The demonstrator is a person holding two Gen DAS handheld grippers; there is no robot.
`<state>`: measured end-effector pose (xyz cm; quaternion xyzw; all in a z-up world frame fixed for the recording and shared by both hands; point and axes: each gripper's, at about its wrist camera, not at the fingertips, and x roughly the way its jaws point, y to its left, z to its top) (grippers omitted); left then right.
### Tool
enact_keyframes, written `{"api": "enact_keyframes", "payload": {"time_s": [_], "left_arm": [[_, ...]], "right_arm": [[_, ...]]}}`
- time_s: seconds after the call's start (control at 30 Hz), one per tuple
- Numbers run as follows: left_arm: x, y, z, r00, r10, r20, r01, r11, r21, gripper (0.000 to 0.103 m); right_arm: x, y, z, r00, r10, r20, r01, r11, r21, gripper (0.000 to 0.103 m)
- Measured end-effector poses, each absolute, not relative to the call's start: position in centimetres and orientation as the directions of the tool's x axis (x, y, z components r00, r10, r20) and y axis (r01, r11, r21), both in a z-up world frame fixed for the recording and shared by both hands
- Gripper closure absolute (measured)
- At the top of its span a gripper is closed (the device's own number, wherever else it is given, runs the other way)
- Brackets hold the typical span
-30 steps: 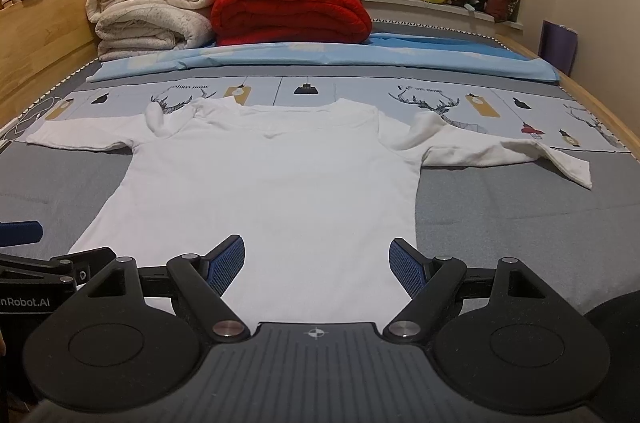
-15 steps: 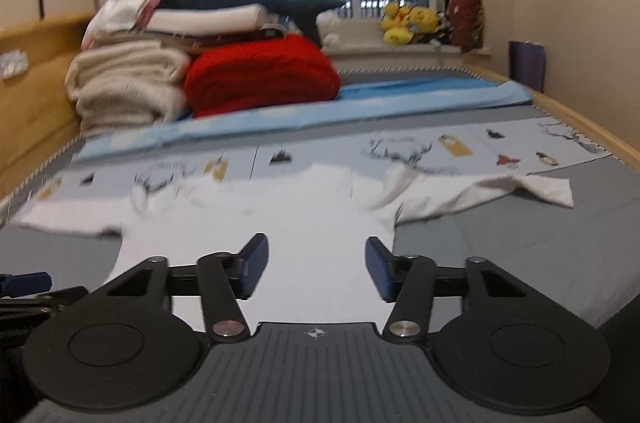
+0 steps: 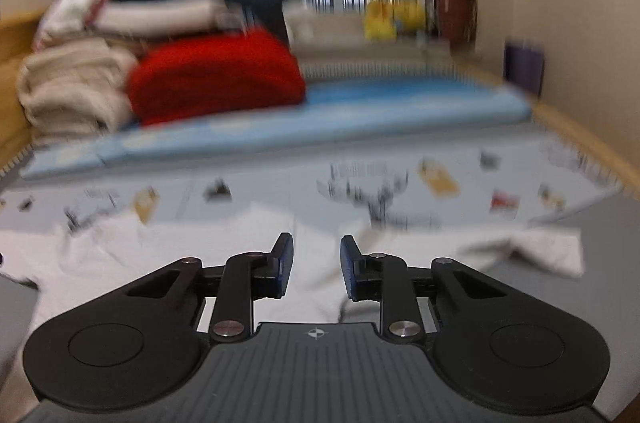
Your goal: Fold small clothes
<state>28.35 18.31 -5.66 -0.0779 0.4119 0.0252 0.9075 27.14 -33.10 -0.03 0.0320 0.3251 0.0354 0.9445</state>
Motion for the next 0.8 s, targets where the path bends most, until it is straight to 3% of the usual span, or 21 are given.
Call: {"api": "enact_keyframes", "payload": {"time_s": [0.07, 0.17, 0.23, 0.27, 0.3, 0.43, 0.53, 0.63, 0.7, 0.8], "left_arm": [[29.9, 20.3, -7.9, 0.563, -0.024, -0.826, -0.217, 0.96, -0.175, 0.083], [31.5, 21.2, -8.3, 0.585, -0.067, -0.808, -0.229, 0.942, -0.244, 0.083], [32.8, 20.9, -8.5, 0.595, -0.039, -0.802, -0.201, 0.96, -0.196, 0.083], [33.5, 21.0, -8.8, 0.599, -0.04, -0.8, -0.203, 0.958, -0.2, 0.083], [33.8, 20.8, -9.1, 0.606, -0.049, -0.794, -0.206, 0.954, -0.216, 0.083], [36.2, 20.3, -9.7, 0.633, -0.069, -0.771, -0.197, 0.949, -0.247, 0.08], [38.5, 19.4, -10.2, 0.653, -0.077, -0.753, -0.178, 0.951, -0.252, 0.067], [40.9, 19.2, -11.5, 0.648, -0.072, -0.758, -0.196, 0.946, -0.258, 0.067], [42.4, 19.3, -12.5, 0.642, -0.072, -0.764, -0.211, 0.941, -0.266, 0.067], [44.3, 19.2, -13.7, 0.635, -0.045, -0.771, -0.231, 0.942, -0.245, 0.067]], "right_arm": [[29.5, -33.8, -2.9, 0.723, 0.092, -0.685, -0.003, 0.992, 0.129, 0.072], [32.6, -34.4, -6.1, 0.614, 0.136, -0.777, 0.071, 0.971, 0.226, 0.069], [34.3, -33.8, -7.0, 0.614, 0.13, -0.779, 0.06, 0.976, 0.21, 0.057], [35.1, -33.3, -7.5, 0.606, 0.117, -0.787, 0.047, 0.982, 0.182, 0.046], [36.1, -33.0, -8.4, 0.582, 0.109, -0.805, 0.037, 0.986, 0.16, 0.042], [39.1, -33.7, -10.9, 0.513, 0.084, -0.854, 0.108, 0.981, 0.161, 0.043], [40.3, -34.3, -11.7, 0.515, 0.058, -0.856, 0.147, 0.977, 0.154, 0.048], [41.1, -34.8, -12.3, 0.522, 0.05, -0.852, 0.173, 0.971, 0.163, 0.065], [41.7, -35.1, -12.6, 0.522, 0.036, -0.852, 0.199, 0.966, 0.163, 0.081], [42.7, -35.5, -12.9, 0.524, 0.03, -0.851, 0.228, 0.958, 0.174, 0.092]]}}
